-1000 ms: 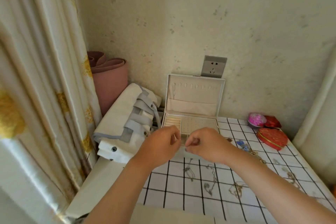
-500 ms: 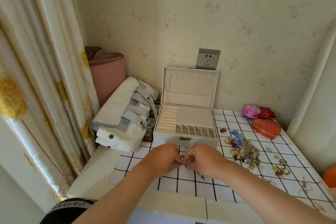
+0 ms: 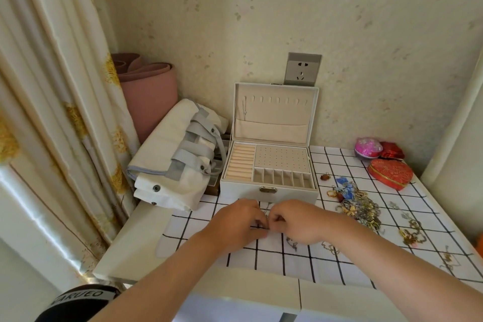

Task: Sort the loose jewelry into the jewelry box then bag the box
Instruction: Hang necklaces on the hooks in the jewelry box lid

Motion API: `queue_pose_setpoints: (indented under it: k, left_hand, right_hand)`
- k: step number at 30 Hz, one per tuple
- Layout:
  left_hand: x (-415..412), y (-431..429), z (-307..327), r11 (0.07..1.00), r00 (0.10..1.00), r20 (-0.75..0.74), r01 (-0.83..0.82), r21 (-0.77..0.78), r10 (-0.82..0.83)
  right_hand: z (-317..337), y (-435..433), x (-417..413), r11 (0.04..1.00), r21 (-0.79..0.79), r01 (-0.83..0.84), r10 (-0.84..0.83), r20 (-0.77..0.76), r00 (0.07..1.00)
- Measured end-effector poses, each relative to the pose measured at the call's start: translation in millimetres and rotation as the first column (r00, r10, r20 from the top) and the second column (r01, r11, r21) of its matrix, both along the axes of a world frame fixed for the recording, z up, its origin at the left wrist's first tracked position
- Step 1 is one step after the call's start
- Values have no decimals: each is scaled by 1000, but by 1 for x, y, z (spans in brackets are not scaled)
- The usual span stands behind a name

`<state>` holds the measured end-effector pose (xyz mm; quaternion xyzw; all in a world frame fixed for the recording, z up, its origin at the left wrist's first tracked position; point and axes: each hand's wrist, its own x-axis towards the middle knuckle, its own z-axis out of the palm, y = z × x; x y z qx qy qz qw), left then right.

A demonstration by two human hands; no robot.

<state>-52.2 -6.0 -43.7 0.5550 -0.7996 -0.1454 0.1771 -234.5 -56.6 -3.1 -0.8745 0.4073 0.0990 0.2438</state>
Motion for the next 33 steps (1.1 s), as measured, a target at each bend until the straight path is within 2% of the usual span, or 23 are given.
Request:
queue_pose_setpoints:
  k: [2,5,8,10,13,15,20,25,30,33]
  left_hand:
    - [-4,-1,2,999,990,-136,-46,14,47]
    - [-6,-5,10,994,917,-384,-104,41,112]
    - [-5,-10,23,982,841,-506,-166,93,190]
    - [-5,-13,29,972,770,-593,-183,146,234]
    - [-8,-12,38,961,626,-732,-117,252,269]
    - [-6,-13,43,952,590,-753,-105,287,292]
    - [0,-13,47,960,672,-690,-130,249,269]
    - [-1,-13,49,968,637,-730,-150,200,249]
    - [7,-14,46,966,659,-708,-130,224,253]
    - [12,-15,48,955,644,-713,-104,278,278]
  right_hand:
    - [8,-4,0,998,42,55,-61,134,989]
    - [21,-6,1,991,77,110,-128,297,946]
    - [24,-8,0,978,113,175,-206,409,889]
    - [25,-10,1,970,134,204,-243,470,849]
    - [31,-11,5,959,169,228,-284,537,795]
    - [34,-12,6,958,169,232,-287,555,781]
    - [39,-12,10,958,186,220,-288,570,769]
    - [40,-12,13,957,201,208,-289,615,734]
    - [38,-15,14,965,158,210,-263,589,764]
    - [38,-13,15,948,250,199,-315,632,708]
